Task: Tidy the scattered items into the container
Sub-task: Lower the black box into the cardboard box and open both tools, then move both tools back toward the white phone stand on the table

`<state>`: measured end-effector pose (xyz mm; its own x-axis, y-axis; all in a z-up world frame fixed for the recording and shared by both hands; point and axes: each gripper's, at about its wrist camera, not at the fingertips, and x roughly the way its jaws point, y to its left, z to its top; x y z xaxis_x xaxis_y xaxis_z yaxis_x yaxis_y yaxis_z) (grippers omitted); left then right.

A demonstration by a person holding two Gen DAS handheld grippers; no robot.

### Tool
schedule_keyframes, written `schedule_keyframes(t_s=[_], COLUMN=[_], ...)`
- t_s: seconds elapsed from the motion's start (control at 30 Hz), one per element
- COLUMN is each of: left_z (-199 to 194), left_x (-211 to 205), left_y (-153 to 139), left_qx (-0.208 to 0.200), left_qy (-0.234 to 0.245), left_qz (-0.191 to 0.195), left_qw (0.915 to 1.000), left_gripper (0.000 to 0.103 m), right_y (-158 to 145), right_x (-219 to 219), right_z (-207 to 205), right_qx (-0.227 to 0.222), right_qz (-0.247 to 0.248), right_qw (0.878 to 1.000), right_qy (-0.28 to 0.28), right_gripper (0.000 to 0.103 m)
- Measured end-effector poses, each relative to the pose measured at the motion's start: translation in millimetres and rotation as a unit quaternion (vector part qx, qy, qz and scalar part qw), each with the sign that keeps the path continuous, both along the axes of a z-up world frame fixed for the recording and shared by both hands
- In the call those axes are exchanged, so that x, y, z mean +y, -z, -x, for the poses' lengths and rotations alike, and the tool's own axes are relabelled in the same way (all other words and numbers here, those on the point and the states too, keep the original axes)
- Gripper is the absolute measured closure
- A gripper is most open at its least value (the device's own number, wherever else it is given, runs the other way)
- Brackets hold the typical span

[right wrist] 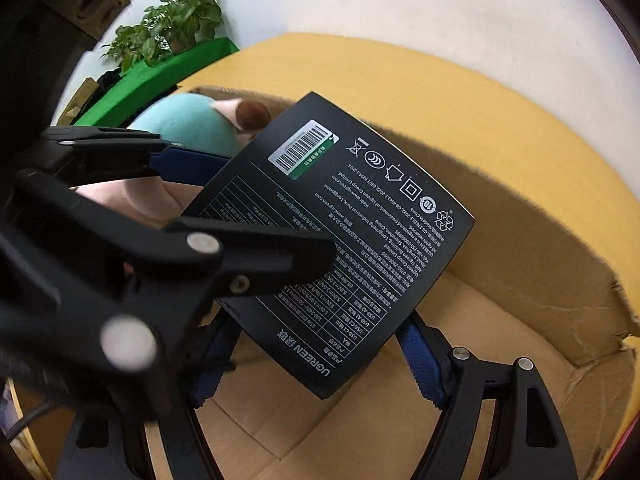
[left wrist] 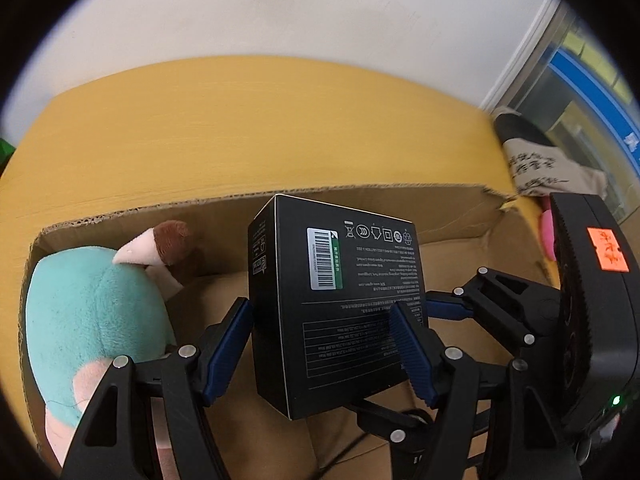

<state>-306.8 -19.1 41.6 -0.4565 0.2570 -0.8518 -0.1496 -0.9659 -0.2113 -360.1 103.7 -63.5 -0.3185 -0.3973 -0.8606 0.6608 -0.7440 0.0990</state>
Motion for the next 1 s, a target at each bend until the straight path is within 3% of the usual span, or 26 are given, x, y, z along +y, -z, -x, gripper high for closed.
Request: schedule_keyframes(t_s=[0.13, 0.23, 0.43, 0.53, 0.7, 0.77, 0.8, 0.87, 0.9, 1.0], left_z=[-9, -18, -81, -137, -249, -265, -272, -278, -282, -293], left_x=[3, 0, -5, -4, -34, -61, -75, -87, -96, -101], left_y=[-2, -15, -82, -130, -205, -219, -226, -233, -235, -234], left_qx=[0.000, 0.012, 0.120, 0.193, 0.317, 0.324, 0.324, 0.327, 0.323, 0.301], left_qy=[0.002, -0.010, -0.025, -0.030, -0.055, -0.065, -0.082, -0.132, -0.137, -0.086], left_qz=[0.006, 0.004, -0.004, -0.016, -0.022, -0.047, -0.040, 0.011, 0.014, -0.009], left_qw=[1.0000, 0.9999, 0.9925, 0.9806, 0.9466, 0.9428, 0.9418, 0.9358, 0.9362, 0.9496], left_gripper=[0.032, 0.032, 0.032, 0.030, 0.025, 0.025, 0.025, 0.025, 0.025, 0.025], right_y=[-8, -26, -67, -92, -121, -126, -128, -133, -135, -138], right_x=[20, 29, 47, 48, 73, 86, 89, 92, 92, 99], right_z=[-12, -22, -70, -104, -169, -192, -207, -235, -249, -277], right_qx=[0.001, 0.009, 0.062, 0.093, 0.081, 0.043, 0.022, 0.025, 0.034, 0.044], right_qz=[0.003, 0.007, 0.002, 0.018, 0.095, 0.141, 0.165, 0.160, 0.155, 0.159], right_qw=[1.000, 1.000, 0.997, 0.994, 0.992, 0.988, 0.984, 0.980, 0.978, 0.978], right_qy=[0.009, 0.016, 0.039, 0.048, 0.007, -0.038, -0.071, -0.118, -0.134, -0.131], right_gripper=[0.022, 0.015, 0.009, 0.005, 0.000, 0.000, 0.000, 0.000, 0.000, 0.000])
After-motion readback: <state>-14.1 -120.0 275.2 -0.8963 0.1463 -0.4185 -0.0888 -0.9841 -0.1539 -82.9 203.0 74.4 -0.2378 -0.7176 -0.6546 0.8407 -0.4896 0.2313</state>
